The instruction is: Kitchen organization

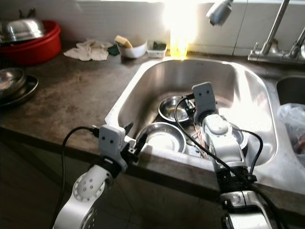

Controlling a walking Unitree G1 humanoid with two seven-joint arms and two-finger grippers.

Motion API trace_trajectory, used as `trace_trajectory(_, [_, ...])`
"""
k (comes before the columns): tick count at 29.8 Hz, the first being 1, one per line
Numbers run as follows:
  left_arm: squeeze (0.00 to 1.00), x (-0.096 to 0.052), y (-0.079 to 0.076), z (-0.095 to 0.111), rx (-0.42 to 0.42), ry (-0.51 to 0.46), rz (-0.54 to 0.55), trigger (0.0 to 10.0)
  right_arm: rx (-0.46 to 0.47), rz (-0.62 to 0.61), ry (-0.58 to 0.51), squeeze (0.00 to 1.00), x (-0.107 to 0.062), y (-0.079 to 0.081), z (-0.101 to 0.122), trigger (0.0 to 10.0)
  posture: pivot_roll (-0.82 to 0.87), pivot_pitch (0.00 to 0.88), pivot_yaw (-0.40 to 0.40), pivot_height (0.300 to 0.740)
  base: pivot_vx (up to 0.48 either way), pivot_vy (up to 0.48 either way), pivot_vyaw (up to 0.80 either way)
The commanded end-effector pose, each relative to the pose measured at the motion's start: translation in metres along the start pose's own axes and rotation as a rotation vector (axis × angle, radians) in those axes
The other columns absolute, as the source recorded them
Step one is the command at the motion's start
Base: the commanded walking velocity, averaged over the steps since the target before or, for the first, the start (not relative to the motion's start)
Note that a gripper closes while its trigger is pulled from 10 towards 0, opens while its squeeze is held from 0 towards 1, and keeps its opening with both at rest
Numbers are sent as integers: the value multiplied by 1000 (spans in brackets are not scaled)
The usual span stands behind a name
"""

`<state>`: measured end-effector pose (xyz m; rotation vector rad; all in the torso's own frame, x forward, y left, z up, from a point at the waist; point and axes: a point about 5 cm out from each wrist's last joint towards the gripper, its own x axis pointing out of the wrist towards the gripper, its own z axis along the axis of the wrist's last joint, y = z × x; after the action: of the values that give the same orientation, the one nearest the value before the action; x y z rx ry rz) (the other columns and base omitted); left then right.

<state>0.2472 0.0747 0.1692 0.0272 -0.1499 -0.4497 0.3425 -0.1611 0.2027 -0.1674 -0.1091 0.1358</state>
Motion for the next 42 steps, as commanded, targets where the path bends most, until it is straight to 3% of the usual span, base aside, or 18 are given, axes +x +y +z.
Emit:
trace_trajectory(1, [0, 1, 1, 0, 19, -4, 0, 10000, 34, -12, -72, 0, -10, 4, 11, 10000, 100, 43, 28, 740, 0, 0, 0])
trace_trajectory(9, [0, 1, 9, -2, 33, -9, 34, 10000, 123, -36, -155, 0, -45, 17, 17, 10000, 78, 22, 30, 740, 0, 0, 0])
trace_trajectory(15, [0, -1, 11, 0, 27, -19, 65, 10000, 183, -24, -115, 0, -66, 22, 8, 10000, 80, 19, 24, 740, 0, 0, 0])
trace_trajectory(23, [0, -1, 9, -1, 22, -16, 70, 10000, 220, -53, -122, 0, -67, 29, 12, 10000, 87, 15, 14, 740, 0, 0, 0])
trace_trajectory(30, [0, -1, 8, -2, 6, -6, 75, 10000, 187, -16, -119, 0, -67, 33, 11, 10000, 87, 16, 10, 740, 0, 0, 0])
trace_trajectory(42, [0, -2, 6, -6, 3, 10, 75, 10000, 187, -4, -103, 0, -66, 37, 9, 10000, 82, 19, 13, 740, -303, 0, 0])
